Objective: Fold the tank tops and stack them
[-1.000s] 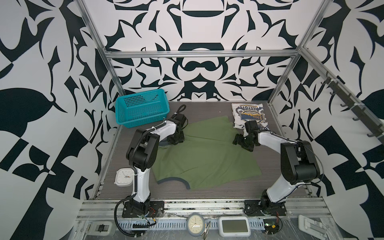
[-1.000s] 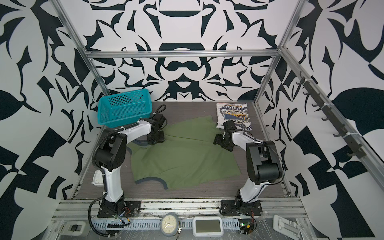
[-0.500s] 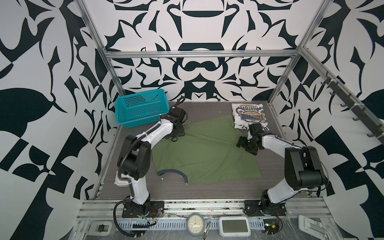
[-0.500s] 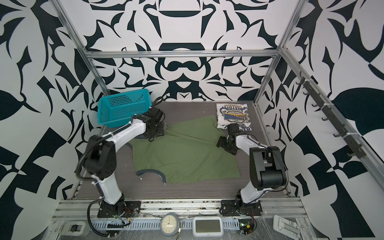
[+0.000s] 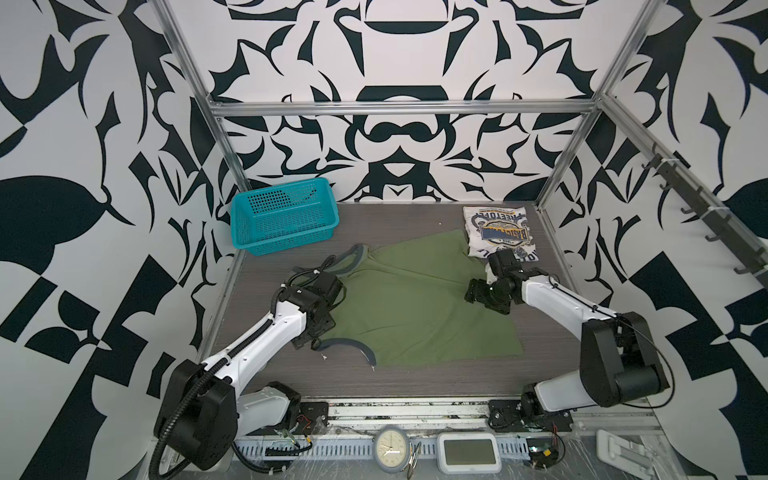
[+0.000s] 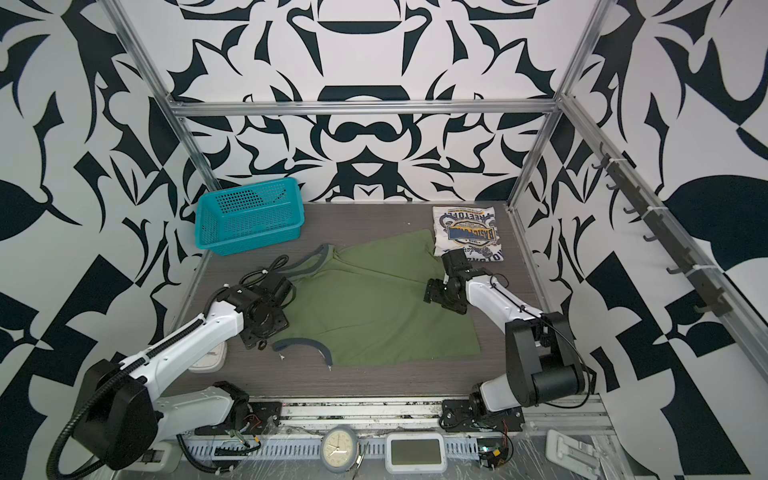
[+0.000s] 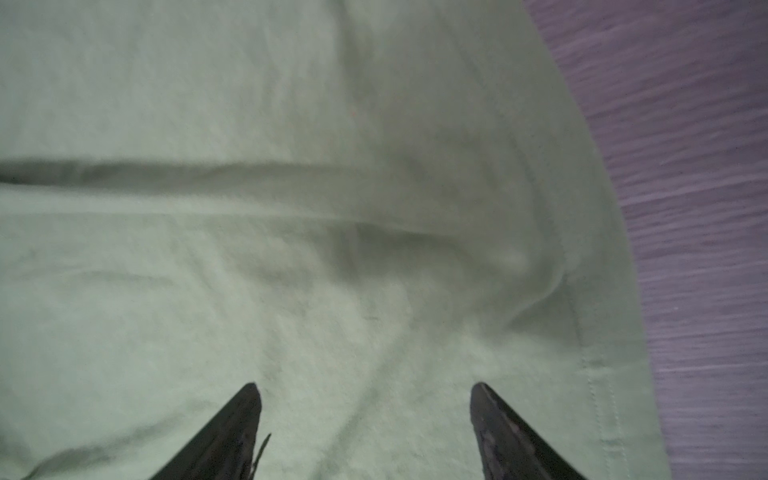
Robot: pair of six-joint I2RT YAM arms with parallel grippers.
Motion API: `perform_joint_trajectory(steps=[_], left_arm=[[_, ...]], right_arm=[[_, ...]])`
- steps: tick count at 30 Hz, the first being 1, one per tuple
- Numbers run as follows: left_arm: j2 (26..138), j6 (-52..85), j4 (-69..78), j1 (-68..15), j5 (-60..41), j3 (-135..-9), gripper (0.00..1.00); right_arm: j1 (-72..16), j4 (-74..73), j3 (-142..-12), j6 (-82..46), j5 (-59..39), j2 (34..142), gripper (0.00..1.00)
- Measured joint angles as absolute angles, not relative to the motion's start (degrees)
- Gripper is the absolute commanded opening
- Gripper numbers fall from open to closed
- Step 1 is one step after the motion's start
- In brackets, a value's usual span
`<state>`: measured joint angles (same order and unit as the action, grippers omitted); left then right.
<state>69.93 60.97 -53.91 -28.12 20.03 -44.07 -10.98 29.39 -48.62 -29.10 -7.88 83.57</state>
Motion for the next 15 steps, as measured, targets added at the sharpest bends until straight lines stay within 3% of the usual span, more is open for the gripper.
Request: perform_joint_trajectory(steps=[4, 9, 12, 15], left_arm=[[74.2, 62.1, -50.5, -28.1, 16.1, -42.6, 0.45], [79.9, 61.3, -45.7, -28.6, 12.9, -42.8, 0.29], [83.9, 59.9, -44.9, -28.7, 12.6, -45.2, 0.13], [88.0, 57.6, -44.4, -29.0, 12.8, -48.9, 0.05]], right_arm=[[-11.0, 29.8, -48.6, -28.9, -7.9, 83.6, 0.81], [-11.0, 29.7, -48.6, -28.7, -7.8, 83.6, 0.81], [-11.0, 29.7, -48.6, -28.5, -7.8, 83.6, 0.81], [-11.0, 29.7, -48.6, -28.5, -7.6, 83.6, 0.81]])
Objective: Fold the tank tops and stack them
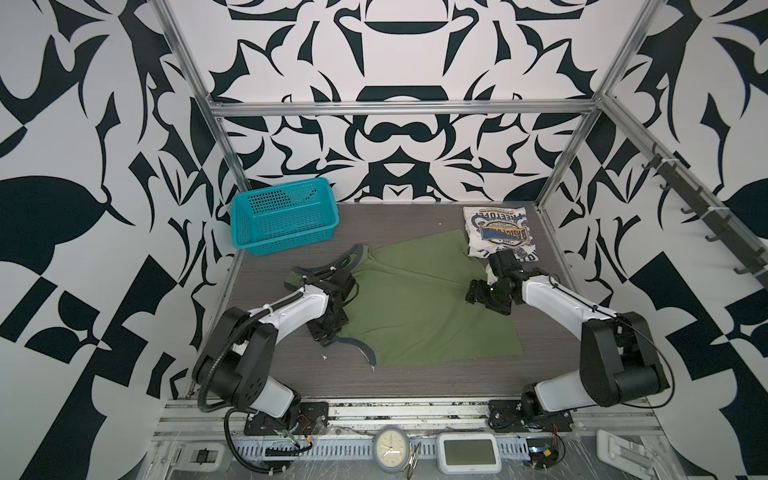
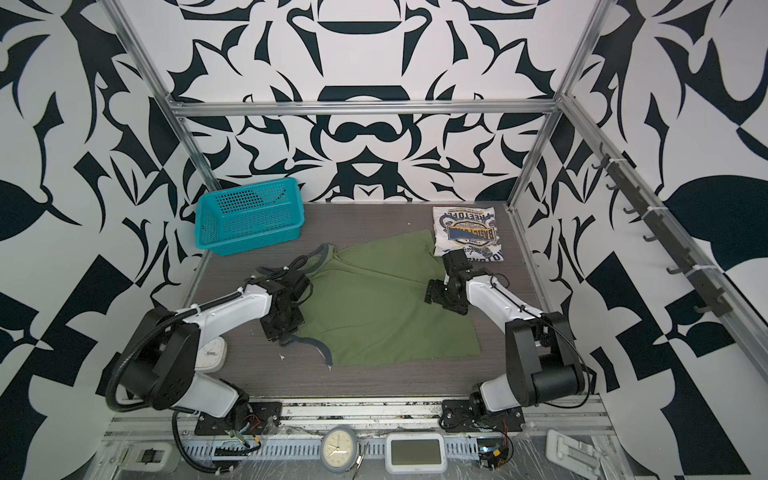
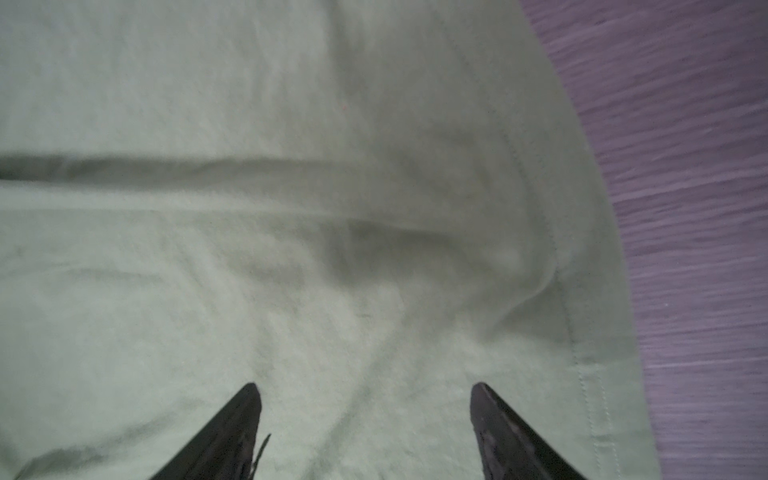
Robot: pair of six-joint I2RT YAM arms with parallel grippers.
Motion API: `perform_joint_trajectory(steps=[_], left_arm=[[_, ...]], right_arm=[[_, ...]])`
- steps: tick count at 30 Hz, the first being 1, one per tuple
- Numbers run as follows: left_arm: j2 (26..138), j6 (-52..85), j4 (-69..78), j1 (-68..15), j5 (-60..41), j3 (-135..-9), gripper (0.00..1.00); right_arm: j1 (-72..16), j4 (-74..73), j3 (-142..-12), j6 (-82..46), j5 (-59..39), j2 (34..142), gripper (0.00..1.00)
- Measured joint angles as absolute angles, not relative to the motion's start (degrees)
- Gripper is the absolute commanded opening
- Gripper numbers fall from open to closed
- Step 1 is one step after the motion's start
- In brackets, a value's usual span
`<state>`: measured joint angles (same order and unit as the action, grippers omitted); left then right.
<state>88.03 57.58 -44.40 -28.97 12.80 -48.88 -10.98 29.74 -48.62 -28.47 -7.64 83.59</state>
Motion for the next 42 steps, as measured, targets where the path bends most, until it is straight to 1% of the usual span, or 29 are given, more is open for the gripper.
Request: perform_joint_trajectory(steps=[3, 5, 9, 10, 14, 15, 16, 19, 20, 22, 24, 26, 28, 31, 33, 36, 42], left_arm=[[91.6, 54.7, -45.2, -29.3, 13.8, -54.8, 0.01], [94.5, 52.1, -46.3, -29.9, 14.8, -61.3, 0.0], [102.0, 47.0, -47.9, -30.4, 16.3, -75.2, 0.0], [104.6, 45.6, -48.3, -30.4, 16.6, -79.0, 0.02], [115.2, 40.5, -50.1, -30.5, 16.8, -91.7, 0.16], [117.4, 39.5, -50.5, -30.5, 16.7, -94.0, 0.22], [119.8, 38.4, -51.0, -30.5, 16.8, -96.4, 0.32], [124.0, 36.3, -52.0, -30.5, 17.1, -100.3, 0.51], [124.1, 35.8, -52.2, -30.5, 17.4, -100.2, 0.58], [122.4, 35.4, -52.1, -30.6, 18.2, -98.6, 0.69], [118.4, 35.8, -51.9, -31.1, 19.6, -95.0, 0.73], [111.8, 36.9, -52.4, -32.1, 21.9, -90.3, 0.75], [104.3, 38.7, -52.6, -34.0, 24.0, -86.0, 0.75], [94.9, 41.7, -52.3, -36.8, 24.6, -80.1, 0.68], [92.3, 42.9, -52.2, -38.0, 24.0, -77.1, 0.64], [95.0, 43.9, -51.9, -37.8, 23.1, -75.3, 0.55], [107.6, 42.9, -50.8, -37.5, 23.0, -78.4, 0.49]], right_arm=[[-11.0, 29.7, -48.6, -28.5, -7.6, 83.6, 0.81], [-11.0, 29.7, -48.6, -28.5, -7.4, 83.6, 0.81], [-11.0, 29.7, -48.6, -28.5, -7.1, 83.6, 0.81], [-11.0, 29.8, -48.6, -28.5, -6.9, 83.6, 0.82], [-11.0, 29.8, -48.6, -28.5, -6.5, 83.6, 0.82], [-11.0, 29.8, -48.6, -28.5, -6.5, 83.6, 0.82], [-11.0, 29.8, -48.6, -28.5, -6.4, 83.6, 0.82], [-11.0, 29.8, -48.6, -28.5, -6.3, 83.6, 0.82], [-11.0, 29.8, -48.6, -28.5, -6.3, 83.6, 0.82], [-11.0, 29.7, -48.6, -28.4, -6.3, 83.6, 0.82], [-11.0, 29.7, -48.6, -28.4, -6.3, 83.6, 0.82], [-11.0, 29.6, -48.6, -28.4, -6.3, 83.8, 0.82], [-11.0, 29.5, -48.6, -28.3, -6.3, 84.1, 0.82], [-11.0, 29.1, -48.6, -28.3, -6.4, 85.0, 0.82], [-11.0, 28.8, -48.6, -28.3, -6.4, 85.7, 0.82], [-11.0, 28.6, -48.6, -28.3, -6.5, 86.2, 0.82], [-11.0, 28.4, -48.5, -28.3, -6.6, 85.8, 0.82]])
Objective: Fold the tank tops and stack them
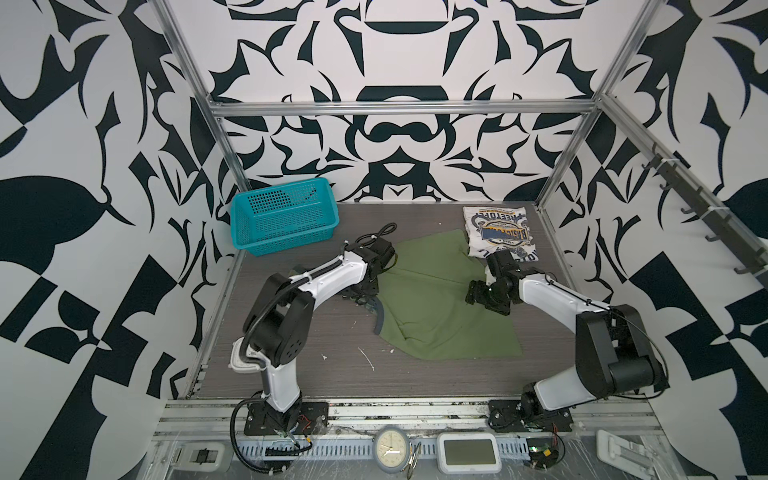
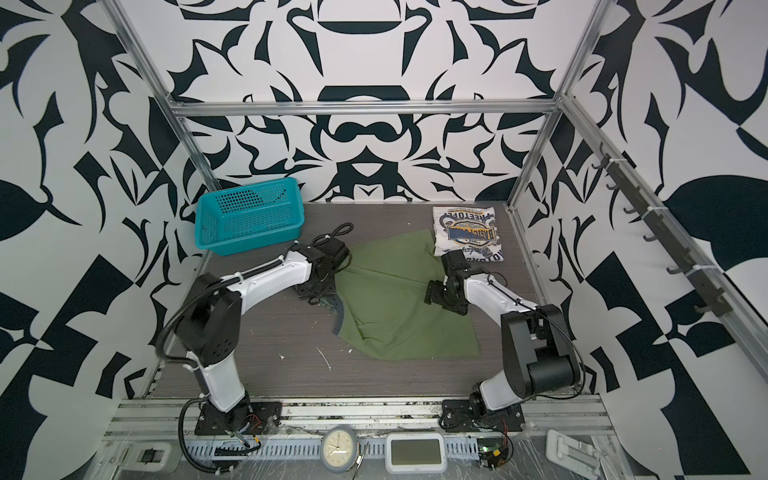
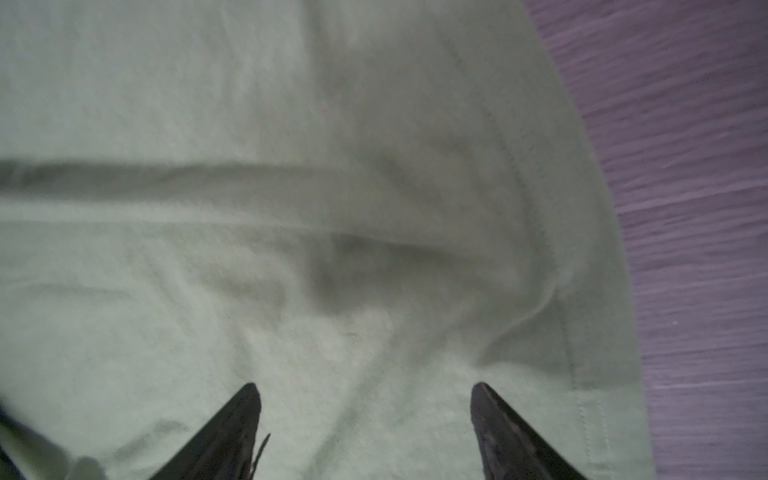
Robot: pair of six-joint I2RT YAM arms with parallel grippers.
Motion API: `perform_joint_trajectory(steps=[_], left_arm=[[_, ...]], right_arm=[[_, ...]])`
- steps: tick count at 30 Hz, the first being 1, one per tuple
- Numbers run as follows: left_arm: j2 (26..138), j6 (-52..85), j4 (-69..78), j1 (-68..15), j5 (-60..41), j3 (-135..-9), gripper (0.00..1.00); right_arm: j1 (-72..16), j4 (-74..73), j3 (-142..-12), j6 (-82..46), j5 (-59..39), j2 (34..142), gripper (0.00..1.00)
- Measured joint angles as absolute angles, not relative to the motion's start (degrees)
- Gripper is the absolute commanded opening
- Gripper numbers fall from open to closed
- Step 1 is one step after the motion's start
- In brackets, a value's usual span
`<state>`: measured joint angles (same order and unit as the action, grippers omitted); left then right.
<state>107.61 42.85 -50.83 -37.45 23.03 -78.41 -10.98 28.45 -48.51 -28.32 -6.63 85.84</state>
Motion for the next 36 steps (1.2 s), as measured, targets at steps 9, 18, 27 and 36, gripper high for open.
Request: perform_joint_trajectory(steps=[9, 18, 27, 36], left_arm=[[112.4, 40.8, -52.7, -37.0, 29.6, -83.9, 0.16], [92.6, 45.7, -57.3, -36.7, 40.6, -69.5, 0.1], [67.7, 56.1, -55.8, -29.9, 39.1, -50.4, 0.52], [60.5, 66.9, -55.4, -29.6, 34.1, -42.7, 0.67]], right_arm=[[-11.0, 28.5, -47.4, -28.3, -6.6, 84.3, 0.82], [-11.0, 28.5, -47.7, -28.1, -5.3, 85.6, 0.83], [-11.0, 29.0, -48.8, -28.1, -3.1, 90.2, 0.83], [-11.0, 29.4, -49.0, -28.1, -2.5, 89.7, 0.83]])
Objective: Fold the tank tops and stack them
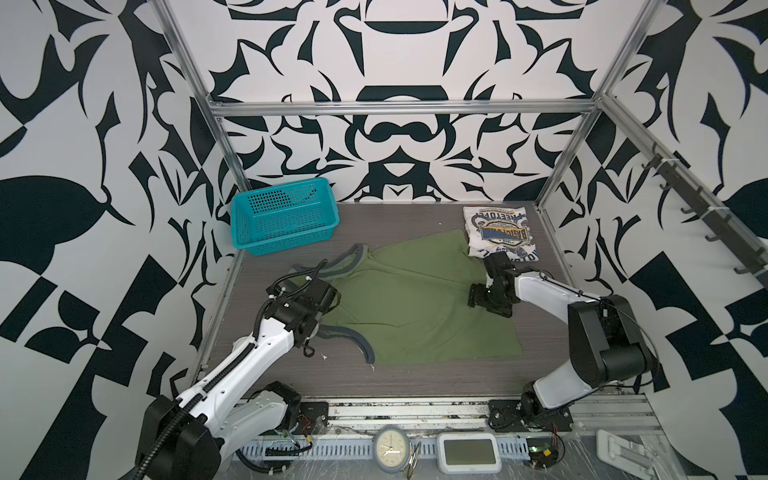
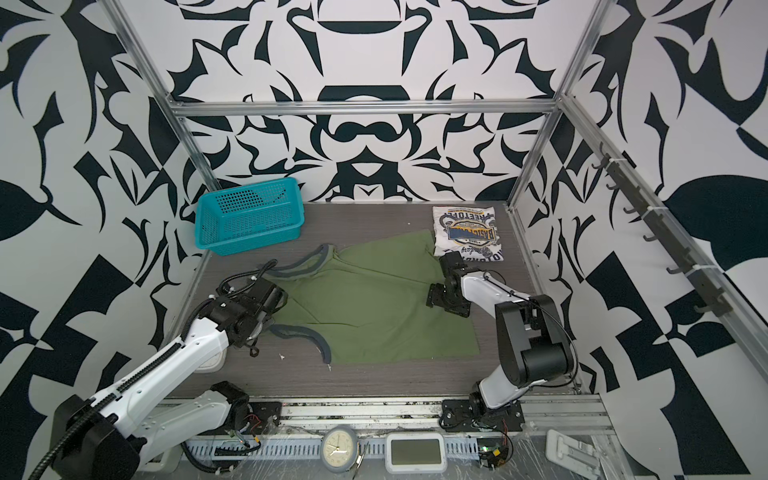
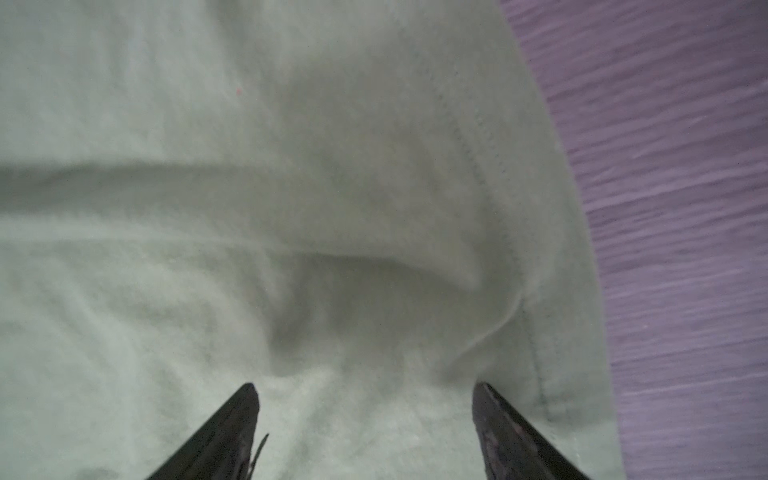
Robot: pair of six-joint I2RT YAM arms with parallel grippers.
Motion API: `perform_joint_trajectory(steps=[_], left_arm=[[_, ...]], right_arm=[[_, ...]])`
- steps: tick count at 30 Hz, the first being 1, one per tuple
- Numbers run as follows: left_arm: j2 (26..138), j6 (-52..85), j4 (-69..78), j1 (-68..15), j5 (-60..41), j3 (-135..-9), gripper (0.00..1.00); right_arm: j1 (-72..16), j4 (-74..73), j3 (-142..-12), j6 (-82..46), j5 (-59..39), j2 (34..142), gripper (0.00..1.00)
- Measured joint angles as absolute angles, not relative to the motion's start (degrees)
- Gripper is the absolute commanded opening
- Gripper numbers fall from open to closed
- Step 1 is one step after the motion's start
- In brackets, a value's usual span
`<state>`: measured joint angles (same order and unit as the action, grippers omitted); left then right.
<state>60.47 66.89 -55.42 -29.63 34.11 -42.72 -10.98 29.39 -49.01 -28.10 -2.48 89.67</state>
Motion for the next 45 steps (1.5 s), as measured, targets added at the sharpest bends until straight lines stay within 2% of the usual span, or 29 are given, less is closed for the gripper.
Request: perform_joint_trajectory(steps=[2, 4, 11, 16, 25, 30, 36, 37, 41, 45], left_arm=[[63.1, 67.0, -54.7, -29.6, 32.5, -42.9, 0.69], [67.1, 66.8, -53.8, -29.6, 30.9, -43.3, 0.66], [76.7, 62.7, -47.1, -27.2, 26.2, -43.5, 0.46], [80.2, 61.5, -46.3, -26.9, 24.3, -44.8, 0.45], [81.0, 62.1, -46.5, -28.5, 22.0, -44.2, 0.47], [83.2, 62.2, -46.3, -28.5, 21.5, -43.6, 0.42], [82.8, 63.9, -47.9, -28.5, 21.9, -42.8, 0.43], [82.2, 64.8, -48.4, -28.5, 22.2, -42.2, 0.4], [77.0, 68.5, -50.7, -28.5, 23.3, -38.7, 0.39], [70.5, 72.1, -53.3, -28.1, 24.4, -36.6, 0.34]], right_arm=[[-11.0, 29.4, -49.0, -28.1, -2.4, 89.5, 0.83], [-11.0, 29.5, -49.0, -28.1, -2.2, 89.4, 0.83], [-11.0, 29.4, -48.7, -28.1, -2.1, 88.9, 0.83], [-11.0, 29.3, -47.6, -28.2, -2.1, 87.9, 0.83], [-11.0, 28.6, -47.4, -28.3, -2.4, 88.1, 0.83], [-11.0, 28.6, -47.4, -28.3, -2.5, 88.3, 0.83], [-10.9, 28.4, -47.4, -28.3, -2.5, 88.3, 0.83], [-10.9, 28.4, -47.4, -28.3, -2.5, 88.3, 0.84], [-10.9, 28.4, -47.4, -28.3, -2.5, 88.3, 0.84], [-10.8, 28.5, -47.4, -28.3, -2.5, 88.3, 0.84]])
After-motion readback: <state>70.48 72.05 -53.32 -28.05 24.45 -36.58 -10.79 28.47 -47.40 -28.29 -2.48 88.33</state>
